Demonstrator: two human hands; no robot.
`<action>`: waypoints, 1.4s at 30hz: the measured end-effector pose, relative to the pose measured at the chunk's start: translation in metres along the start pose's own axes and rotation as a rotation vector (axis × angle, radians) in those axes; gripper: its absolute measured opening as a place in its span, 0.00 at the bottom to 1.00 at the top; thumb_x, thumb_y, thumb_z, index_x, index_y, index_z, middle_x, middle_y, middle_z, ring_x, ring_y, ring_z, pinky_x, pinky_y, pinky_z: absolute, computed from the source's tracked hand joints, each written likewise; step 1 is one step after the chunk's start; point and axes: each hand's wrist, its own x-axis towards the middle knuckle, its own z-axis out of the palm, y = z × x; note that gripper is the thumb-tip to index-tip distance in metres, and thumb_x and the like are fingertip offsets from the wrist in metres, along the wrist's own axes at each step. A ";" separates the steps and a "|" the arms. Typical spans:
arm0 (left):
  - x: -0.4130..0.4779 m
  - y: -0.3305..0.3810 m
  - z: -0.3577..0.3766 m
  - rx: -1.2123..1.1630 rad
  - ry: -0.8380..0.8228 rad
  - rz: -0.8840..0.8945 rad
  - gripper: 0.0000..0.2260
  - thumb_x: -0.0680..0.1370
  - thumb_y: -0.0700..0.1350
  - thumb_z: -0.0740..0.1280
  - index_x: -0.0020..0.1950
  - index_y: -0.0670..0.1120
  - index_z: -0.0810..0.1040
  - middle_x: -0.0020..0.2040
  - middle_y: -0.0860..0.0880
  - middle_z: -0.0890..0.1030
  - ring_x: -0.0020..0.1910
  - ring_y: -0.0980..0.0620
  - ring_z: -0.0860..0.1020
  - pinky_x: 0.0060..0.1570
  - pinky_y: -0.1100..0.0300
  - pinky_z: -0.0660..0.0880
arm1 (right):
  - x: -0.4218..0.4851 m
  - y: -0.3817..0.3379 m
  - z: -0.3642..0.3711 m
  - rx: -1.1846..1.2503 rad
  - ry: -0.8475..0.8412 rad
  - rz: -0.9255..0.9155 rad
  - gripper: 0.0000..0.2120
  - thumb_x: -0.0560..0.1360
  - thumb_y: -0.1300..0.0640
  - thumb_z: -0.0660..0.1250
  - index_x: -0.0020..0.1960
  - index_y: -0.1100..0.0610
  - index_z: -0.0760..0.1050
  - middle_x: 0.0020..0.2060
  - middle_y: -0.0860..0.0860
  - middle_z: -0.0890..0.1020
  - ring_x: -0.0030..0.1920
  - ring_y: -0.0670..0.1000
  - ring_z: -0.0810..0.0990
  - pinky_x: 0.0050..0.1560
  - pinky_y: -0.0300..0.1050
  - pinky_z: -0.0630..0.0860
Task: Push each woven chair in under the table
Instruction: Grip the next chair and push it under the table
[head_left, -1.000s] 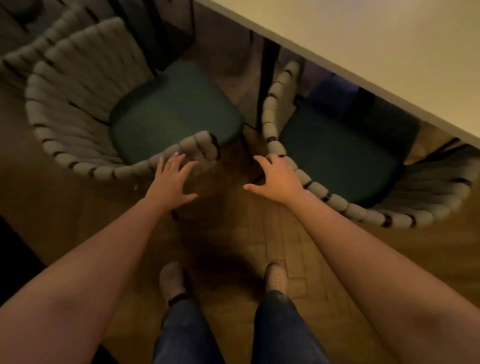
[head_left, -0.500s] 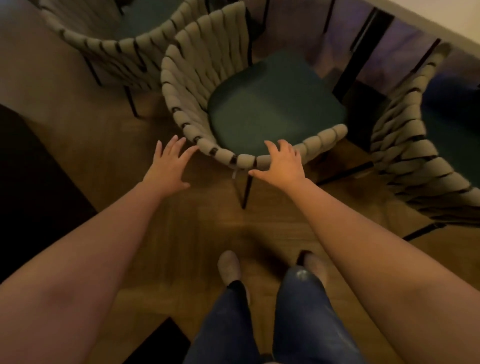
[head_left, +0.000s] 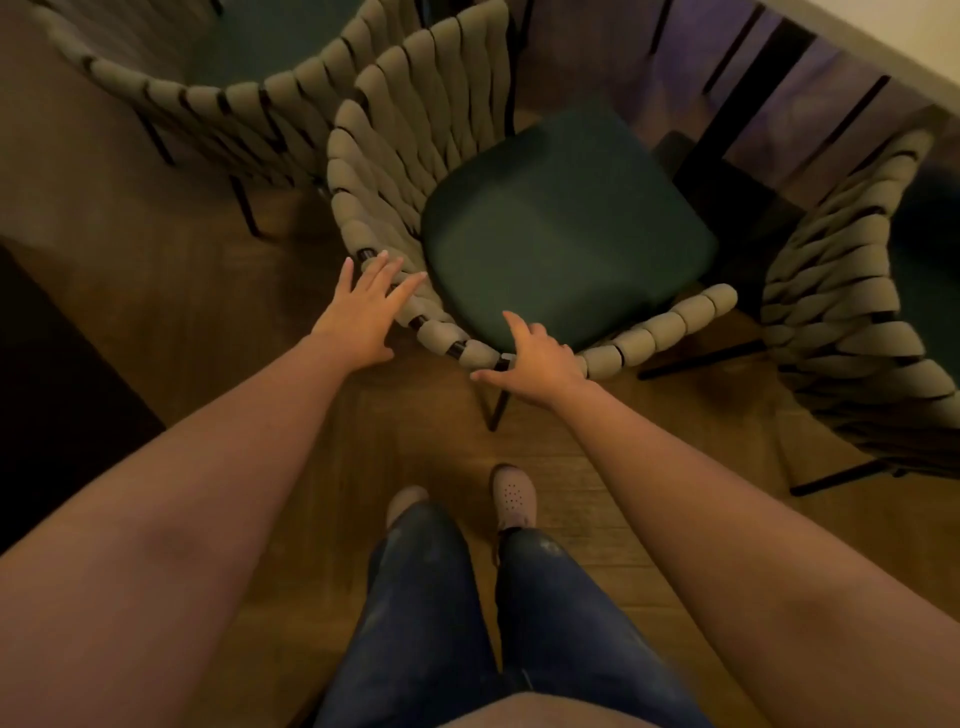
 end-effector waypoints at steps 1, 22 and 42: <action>0.006 -0.007 0.000 0.000 -0.018 0.014 0.50 0.71 0.46 0.75 0.79 0.52 0.42 0.80 0.45 0.46 0.78 0.46 0.41 0.75 0.39 0.43 | 0.003 -0.004 0.000 0.003 -0.040 0.009 0.48 0.70 0.32 0.67 0.79 0.48 0.46 0.72 0.56 0.66 0.70 0.59 0.68 0.71 0.64 0.62; 0.141 -0.097 -0.019 0.402 -0.312 0.636 0.23 0.78 0.46 0.65 0.72 0.55 0.67 0.68 0.51 0.74 0.69 0.49 0.69 0.73 0.44 0.57 | 0.062 -0.120 0.038 -0.030 0.138 0.429 0.18 0.76 0.53 0.66 0.66 0.48 0.72 0.49 0.51 0.79 0.52 0.56 0.79 0.57 0.54 0.68; 0.211 -0.031 -0.031 0.307 -0.197 0.572 0.13 0.79 0.45 0.63 0.63 0.52 0.76 0.51 0.49 0.81 0.50 0.50 0.79 0.53 0.53 0.77 | 0.100 -0.034 -0.039 -0.176 0.184 0.563 0.14 0.77 0.58 0.66 0.60 0.45 0.75 0.50 0.50 0.79 0.57 0.55 0.76 0.68 0.62 0.58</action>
